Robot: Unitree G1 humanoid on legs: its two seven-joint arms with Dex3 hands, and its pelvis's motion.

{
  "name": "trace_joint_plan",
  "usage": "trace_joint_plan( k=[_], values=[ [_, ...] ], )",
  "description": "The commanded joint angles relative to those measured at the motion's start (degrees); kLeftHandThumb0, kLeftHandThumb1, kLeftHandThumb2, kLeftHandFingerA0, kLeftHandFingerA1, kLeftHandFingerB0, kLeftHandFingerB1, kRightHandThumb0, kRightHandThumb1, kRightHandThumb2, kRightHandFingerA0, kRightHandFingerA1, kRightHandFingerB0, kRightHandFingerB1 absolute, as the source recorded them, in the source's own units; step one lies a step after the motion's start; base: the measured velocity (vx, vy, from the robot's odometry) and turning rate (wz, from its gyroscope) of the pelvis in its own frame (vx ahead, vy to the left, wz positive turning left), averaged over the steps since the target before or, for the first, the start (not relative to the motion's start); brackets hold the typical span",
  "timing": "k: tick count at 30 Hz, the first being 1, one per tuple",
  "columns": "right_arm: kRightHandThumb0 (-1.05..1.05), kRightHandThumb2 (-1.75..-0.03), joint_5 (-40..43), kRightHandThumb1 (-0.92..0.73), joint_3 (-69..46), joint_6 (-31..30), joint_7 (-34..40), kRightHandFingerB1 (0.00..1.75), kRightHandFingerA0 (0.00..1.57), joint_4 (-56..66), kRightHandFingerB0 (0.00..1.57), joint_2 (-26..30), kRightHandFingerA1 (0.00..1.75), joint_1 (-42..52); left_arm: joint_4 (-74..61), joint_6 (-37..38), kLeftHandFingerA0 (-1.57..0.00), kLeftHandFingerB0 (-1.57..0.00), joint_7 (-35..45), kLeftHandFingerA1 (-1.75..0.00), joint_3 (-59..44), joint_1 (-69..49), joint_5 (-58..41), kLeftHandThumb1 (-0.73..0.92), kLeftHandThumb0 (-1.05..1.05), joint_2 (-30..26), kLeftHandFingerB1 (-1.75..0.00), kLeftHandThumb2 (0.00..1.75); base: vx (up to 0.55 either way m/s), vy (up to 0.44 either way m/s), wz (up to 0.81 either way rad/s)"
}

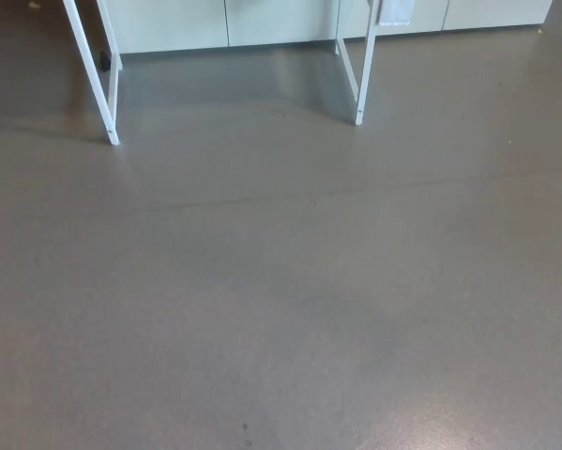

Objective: The robot walks towards a desk on which a file tray is kept in the middle and a cube is kept to its right. The robot lifts the cube using its right hand and places it on the file tray.

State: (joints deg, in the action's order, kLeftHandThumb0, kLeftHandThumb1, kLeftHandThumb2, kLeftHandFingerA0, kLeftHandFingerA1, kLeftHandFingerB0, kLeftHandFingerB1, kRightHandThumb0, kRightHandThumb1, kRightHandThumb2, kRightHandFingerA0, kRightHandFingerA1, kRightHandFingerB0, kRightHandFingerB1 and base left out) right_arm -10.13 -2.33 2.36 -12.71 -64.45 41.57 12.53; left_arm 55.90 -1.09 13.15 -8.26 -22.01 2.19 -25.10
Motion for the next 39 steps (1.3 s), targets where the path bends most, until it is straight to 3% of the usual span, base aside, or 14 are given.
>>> trace_joint_plan(
  k=[1, 2, 5, 6, 9, 10, 13, 14, 16, 17, 23, 32, 35, 39],
  values=[
    [-1.05, -0.88, 0.8, -0.21, -0.1, 2.0, -3.6, 0.66, 0.41, 0.0, 0.00, 1.4, 0.92, 0.1, 0.6, 3.6, -0.03, 0.00, 4.0, -0.54, -0.7, 0.0, -1.5, 0.67, -0.35, -1.4, -0.51, 1.17, 0.19, -0.015, 0.14],
    [-1.05, -0.90, 0.2, -0.21, 0.4, 2.3, -3.2, 0.67, 0.79, 0.0, 0.00, 1.5, 1.08, 0.1, 1.0, 3.5, -0.09, -0.15, 4.2, -0.49, -0.9, 0.2, -1.8, 0.85, -0.57, -1.3, -0.42, 0.64, 0.00, -0.017, 0.06],
    [-1.05, -0.65, -1.0, -0.35, 2.0, 2.7, -3.4, 0.76, 0.56, -0.5, 0.00, 2.0, 0.97, -0.3, 1.2, 2.7, -0.11, -0.14, 3.9, -0.51, -1.0, 0.4, -1.7, 0.85, -0.57, -1.3, -0.42, 0.65, -0.05, -0.009, -0.07],
    [-1.05, -0.64, -1.8, -0.38, 2.6, 3.7, -1.6, 0.77, 0.77, -0.2, 0.00, 2.0, 0.96, 0.4, 1.1, 2.9, -0.10, -0.14, 3.9, -0.52, -1.1, 0.4, -1.8, 0.85, -0.56, -1.2, -0.43, 0.65, -0.06, -0.004, -0.12],
    [-1.05, -0.85, 1.5, -0.17, 0.4, 0.6, -4.7, 0.68, 0.71, -0.3, 0.00, 1.5, 1.03, -0.2, -0.2, 2.6, -0.14, -0.16, 4.0, -0.54, -1.3, -0.2, -1.8, 0.84, -0.56, -1.4, -0.44, 0.64, 0.00, 0.000, 0.00],
    [-1.05, -0.87, 1.2, -0.20, 0.6, 0.6, -4.7, 0.66, 0.40, -0.1, 0.00, 1.5, 0.95, -0.2, -0.2, 2.7, -0.12, -0.14, 4.1, -0.53, -1.2, -0.2, -1.7, 0.85, -0.58, -1.5, -0.44, 0.65, 0.03, 0.080, -0.09],
    [-1.00, -0.87, 1.7, -0.18, -0.2, 0.1, -5.9, 0.64, 1.09, 0.2, 0.00, 1.5, 1.03, 0.0, -1.2, 2.7, -0.05, -0.01, 5.0, -0.56, -1.4, -0.7, -2.0, 0.66, -0.35, -1.6, -0.51, 1.17, 0.08, 0.167, -0.12],
    [-1.05, -0.85, 1.8, -0.16, -0.5, 0.2, -6.1, 0.66, 0.65, 0.0, 0.00, 1.4, 1.07, -0.1, -1.6, 2.3, -0.05, -0.01, 5.1, -0.56, -1.7, -0.8, -2.4, 0.66, -0.35, -1.5, -0.51, 1.17, 0.13, 0.245, -0.20],
    [-1.03, -0.67, 2.1, -0.28, -0.9, 0.9, -6.2, 0.79, 0.48, 0.5, 0.00, 1.4, 1.05, 0.4, -0.8, 1.7, -0.03, 0.00, 4.1, -0.54, -1.4, 0.2, -1.5, 0.66, -0.35, -1.5, -0.51, 1.16, 0.25, 0.476, -0.01],
    [-1.05, -0.66, 0.7, -0.34, 0.2, 1.2, -5.5, 0.79, 0.32, 1.5, 0.00, 1.8, 0.96, 0.9, -0.7, 1.4, -0.14, -0.14, 3.7, -0.53, -1.3, 0.4, -1.4, 0.84, -0.58, -1.5, -0.43, 0.64, 0.24, 0.434, -0.20],
    [-0.99, -0.87, 1.9, -0.19, -1.2, 0.9, -4.7, 0.72, 1.07, 0.3, 0.00, 0.6, 1.06, 1.0, 0.2, 3.1, -0.16, -0.15, 3.4, -0.55, -0.5, 0.8, -0.5, 0.86, -0.59, -2.2, -0.45, 0.65, 0.14, 0.057, 0.03],
    [-1.05, -0.85, 3.2, -0.15, -2.3, 1.1, -6.1, 0.80, 0.43, -1.4, 0.00, -0.4, 0.93, 0.4, -0.6, 2.8, -0.12, -0.17, 4.6, -0.52, -0.4, 0.9, -0.8, 0.86, -0.58, -3.4, -0.43, 0.65, 0.18, -0.192, 0.08],
    [-1.05, -0.83, 1.7, -0.16, -1.2, 4.5, -5.1, 0.70, 0.90, -2.6, 0.00, -0.2, 0.98, 0.6, 1.3, 3.3, -0.15, -0.15, 3.7, -0.53, 0.0, 1.8, -0.3, 0.85, -0.59, -3.4, -0.44, 0.65, 0.20, -0.228, 0.11],
    [-0.99, -0.87, 2.1, -0.23, -1.4, 5.9, -4.5, 0.69, 0.64, -4.5, 0.00, -0.6, 0.90, 0.2, -0.2, 1.9, -0.11, -0.14, 3.9, -0.51, -0.3, 1.4, -0.9, 0.85, -0.58, -3.4, -0.42, 0.65, 0.21, -0.090, -0.01]
  ],
)
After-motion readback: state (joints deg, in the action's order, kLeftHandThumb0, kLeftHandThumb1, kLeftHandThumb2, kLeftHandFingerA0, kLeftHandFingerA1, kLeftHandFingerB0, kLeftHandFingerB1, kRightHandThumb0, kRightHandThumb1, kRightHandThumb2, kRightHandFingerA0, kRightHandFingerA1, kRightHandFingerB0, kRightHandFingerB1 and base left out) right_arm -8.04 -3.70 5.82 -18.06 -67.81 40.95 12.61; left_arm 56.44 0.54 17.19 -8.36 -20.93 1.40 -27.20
